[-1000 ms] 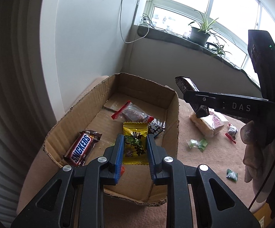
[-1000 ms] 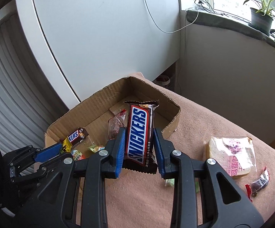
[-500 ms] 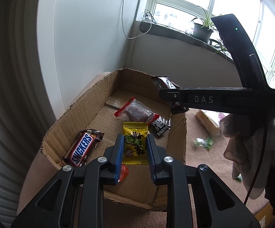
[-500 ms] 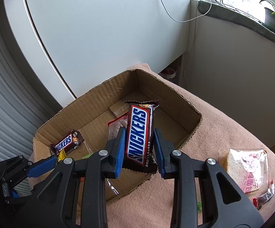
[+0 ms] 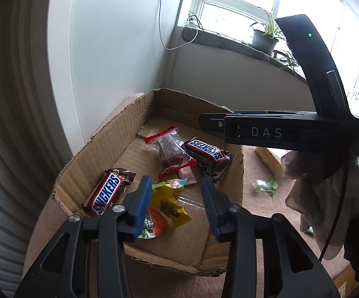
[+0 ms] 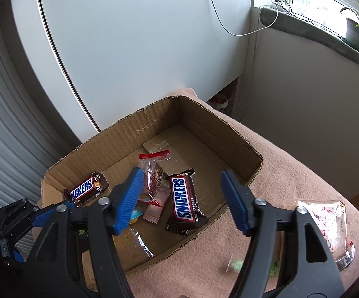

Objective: Organize snacks
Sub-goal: 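Open both grippers to drop the Snickers bar and yellow candy into the box, then move both tools back over the green mint packet and green jelly candy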

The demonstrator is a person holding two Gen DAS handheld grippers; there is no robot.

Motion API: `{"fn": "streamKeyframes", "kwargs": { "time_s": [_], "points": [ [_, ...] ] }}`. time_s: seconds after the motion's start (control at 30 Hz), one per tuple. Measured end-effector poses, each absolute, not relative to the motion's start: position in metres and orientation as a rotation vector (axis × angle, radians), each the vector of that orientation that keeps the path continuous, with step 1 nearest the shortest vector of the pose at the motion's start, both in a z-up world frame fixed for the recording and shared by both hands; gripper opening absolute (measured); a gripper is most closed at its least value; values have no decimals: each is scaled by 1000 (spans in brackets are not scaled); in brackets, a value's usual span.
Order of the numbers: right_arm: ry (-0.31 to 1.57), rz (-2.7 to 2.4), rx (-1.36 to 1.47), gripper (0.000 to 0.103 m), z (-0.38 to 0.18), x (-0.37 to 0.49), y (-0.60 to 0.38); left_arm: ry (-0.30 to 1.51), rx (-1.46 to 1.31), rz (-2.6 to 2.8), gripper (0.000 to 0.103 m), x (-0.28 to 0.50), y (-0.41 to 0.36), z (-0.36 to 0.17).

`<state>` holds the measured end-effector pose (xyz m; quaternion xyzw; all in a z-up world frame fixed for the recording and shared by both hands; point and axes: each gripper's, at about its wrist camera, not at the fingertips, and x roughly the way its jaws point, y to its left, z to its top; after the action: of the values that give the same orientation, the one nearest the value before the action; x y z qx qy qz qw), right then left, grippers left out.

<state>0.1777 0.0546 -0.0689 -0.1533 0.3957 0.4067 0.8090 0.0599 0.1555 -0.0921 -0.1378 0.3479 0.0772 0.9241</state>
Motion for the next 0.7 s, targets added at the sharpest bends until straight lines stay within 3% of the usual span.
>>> {"fn": "streamKeyframes", "kwargs": {
  "time_s": [0.23,0.7],
  "points": [
    [827,860,-317,77,-59,174,46,708,-284,162,52,58,155,-90],
    [783,836,-247,78,-31,161,-5,670,-263,161,52,42,143,-73]
  ]
}}
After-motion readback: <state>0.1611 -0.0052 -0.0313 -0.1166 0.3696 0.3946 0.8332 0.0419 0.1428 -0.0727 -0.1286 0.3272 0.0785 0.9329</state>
